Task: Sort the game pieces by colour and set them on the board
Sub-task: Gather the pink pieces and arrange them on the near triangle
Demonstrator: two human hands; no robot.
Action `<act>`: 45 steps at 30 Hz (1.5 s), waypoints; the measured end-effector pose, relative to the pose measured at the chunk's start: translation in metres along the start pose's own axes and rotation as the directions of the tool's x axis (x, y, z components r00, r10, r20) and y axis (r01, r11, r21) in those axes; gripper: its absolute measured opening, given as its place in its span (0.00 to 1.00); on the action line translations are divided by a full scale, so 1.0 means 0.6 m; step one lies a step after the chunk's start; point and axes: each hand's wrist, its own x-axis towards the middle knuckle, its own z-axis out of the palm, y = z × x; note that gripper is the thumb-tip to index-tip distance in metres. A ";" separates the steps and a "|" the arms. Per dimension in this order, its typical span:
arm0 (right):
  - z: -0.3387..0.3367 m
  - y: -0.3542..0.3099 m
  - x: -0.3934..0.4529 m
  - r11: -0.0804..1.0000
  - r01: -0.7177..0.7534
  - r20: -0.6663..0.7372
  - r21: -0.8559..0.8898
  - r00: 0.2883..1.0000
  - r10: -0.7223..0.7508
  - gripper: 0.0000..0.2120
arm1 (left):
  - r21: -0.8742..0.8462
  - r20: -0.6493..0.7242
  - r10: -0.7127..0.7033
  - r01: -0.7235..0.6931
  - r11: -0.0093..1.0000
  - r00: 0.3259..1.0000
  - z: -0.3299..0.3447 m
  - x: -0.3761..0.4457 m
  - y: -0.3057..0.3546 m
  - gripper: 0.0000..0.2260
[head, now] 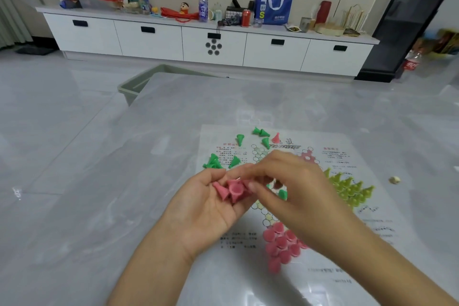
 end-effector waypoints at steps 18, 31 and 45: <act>-0.005 0.039 -0.030 0.892 -0.034 -0.119 0.451 0.988 0.098 0.07 | 0.274 -0.242 0.071 -0.002 0.962 0.968 0.002 0.016 -0.018 0.08; -0.012 0.114 -0.037 0.923 -0.338 0.011 0.183 0.940 0.342 0.03 | 0.650 -0.289 0.391 -0.120 0.750 0.874 -0.010 0.024 -0.014 0.10; 0.028 0.101 -0.019 0.985 -0.163 0.247 -0.059 0.953 0.173 0.08 | 0.641 -0.289 0.397 -0.132 0.756 0.871 -0.005 0.021 -0.013 0.09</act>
